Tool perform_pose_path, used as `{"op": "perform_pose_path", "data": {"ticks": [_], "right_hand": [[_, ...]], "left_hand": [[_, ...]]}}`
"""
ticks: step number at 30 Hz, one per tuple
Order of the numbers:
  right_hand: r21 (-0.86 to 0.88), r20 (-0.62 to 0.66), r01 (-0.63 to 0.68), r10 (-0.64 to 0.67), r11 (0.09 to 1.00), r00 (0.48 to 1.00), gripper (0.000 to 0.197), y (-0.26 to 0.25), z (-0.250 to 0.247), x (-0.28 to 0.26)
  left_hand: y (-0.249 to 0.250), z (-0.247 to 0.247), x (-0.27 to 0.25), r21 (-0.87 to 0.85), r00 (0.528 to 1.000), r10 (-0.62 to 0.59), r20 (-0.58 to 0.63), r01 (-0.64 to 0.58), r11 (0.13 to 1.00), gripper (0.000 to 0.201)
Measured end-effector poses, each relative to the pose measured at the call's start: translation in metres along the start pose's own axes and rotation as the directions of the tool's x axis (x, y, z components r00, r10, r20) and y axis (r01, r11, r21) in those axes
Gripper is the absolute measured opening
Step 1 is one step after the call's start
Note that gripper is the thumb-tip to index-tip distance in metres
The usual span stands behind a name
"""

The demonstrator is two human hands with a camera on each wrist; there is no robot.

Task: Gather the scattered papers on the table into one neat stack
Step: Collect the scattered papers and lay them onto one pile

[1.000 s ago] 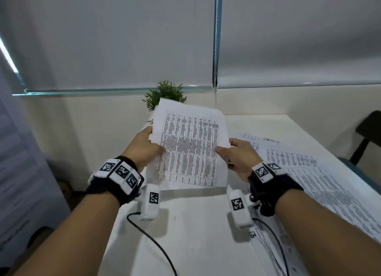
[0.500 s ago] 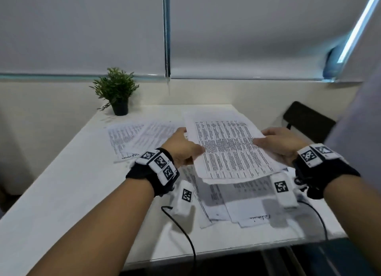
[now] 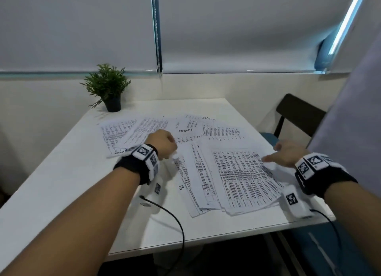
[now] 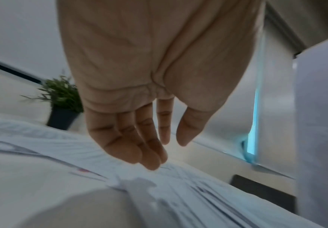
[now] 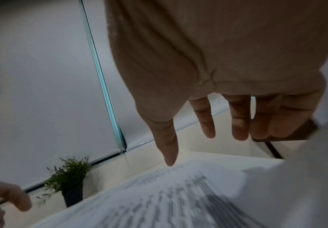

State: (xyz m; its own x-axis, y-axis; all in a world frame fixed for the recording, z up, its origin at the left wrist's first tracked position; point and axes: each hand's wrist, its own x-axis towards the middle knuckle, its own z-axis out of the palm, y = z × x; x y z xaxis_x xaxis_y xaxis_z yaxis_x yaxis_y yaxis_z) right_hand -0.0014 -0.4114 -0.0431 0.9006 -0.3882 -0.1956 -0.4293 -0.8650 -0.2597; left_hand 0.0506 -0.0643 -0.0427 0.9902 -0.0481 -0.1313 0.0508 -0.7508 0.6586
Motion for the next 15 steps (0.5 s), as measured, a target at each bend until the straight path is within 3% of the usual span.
{"op": "perform_pose_path", "data": {"ticks": [3,6,11,15], "right_hand": [[0.068,-0.046,0.101,-0.098,0.993,0.994,0.054,-0.043,-0.013,-0.002],[0.097,0.032,0.216,-0.22,0.971,0.975,0.048,-0.101,-0.026,-0.012],[0.008,0.056,0.486,-0.485,0.874,0.873,0.044,-0.165,-0.03,-0.05],[0.254,0.201,0.516,-0.567,0.818,0.799,0.038,-0.193,-0.018,-0.069]], "left_hand": [[-0.026,-0.03,0.018,0.081,0.995,-0.052,-0.089,0.059,0.995,0.024],[-0.054,-0.054,0.035,0.224,0.978,-0.153,-0.139,0.182,0.958,0.029],[-0.096,-0.078,0.064,0.421,0.944,-0.291,-0.155,0.329,0.845,0.043],[-0.112,-0.078,0.085,0.384,0.925,-0.326,-0.194,0.378,0.843,0.055]]}}
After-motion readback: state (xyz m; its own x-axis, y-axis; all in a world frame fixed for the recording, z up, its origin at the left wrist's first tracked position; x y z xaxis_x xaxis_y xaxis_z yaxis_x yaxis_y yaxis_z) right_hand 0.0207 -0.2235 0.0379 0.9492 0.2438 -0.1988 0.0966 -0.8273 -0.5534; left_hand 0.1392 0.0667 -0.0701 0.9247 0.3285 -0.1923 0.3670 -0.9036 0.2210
